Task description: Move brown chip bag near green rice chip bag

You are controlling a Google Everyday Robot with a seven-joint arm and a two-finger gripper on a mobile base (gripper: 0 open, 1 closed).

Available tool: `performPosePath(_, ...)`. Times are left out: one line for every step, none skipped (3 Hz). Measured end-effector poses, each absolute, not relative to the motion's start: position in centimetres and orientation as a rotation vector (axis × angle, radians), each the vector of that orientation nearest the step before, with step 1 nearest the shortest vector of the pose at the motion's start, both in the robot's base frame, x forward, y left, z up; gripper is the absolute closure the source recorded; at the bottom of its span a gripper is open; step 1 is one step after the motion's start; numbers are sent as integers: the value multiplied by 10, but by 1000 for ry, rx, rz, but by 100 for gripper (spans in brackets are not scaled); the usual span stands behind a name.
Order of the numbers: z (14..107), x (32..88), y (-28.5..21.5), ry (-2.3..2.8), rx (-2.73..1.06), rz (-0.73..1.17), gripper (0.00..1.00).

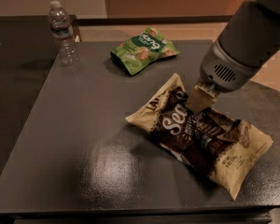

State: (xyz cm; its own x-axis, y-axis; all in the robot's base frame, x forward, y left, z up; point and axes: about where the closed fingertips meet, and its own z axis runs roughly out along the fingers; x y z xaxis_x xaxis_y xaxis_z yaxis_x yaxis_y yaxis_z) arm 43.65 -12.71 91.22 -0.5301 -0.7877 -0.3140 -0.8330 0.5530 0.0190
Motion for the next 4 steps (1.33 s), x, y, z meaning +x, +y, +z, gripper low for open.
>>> performPosePath(937,464,-136,2481,-1337,168,100)
performPosePath(961,503,-143,2426,-1333,110,100)
performPosePath(982,544,-148,2376,-1296,84,100)
performPosePath(995,583,-149,2336,-1259,64,100)
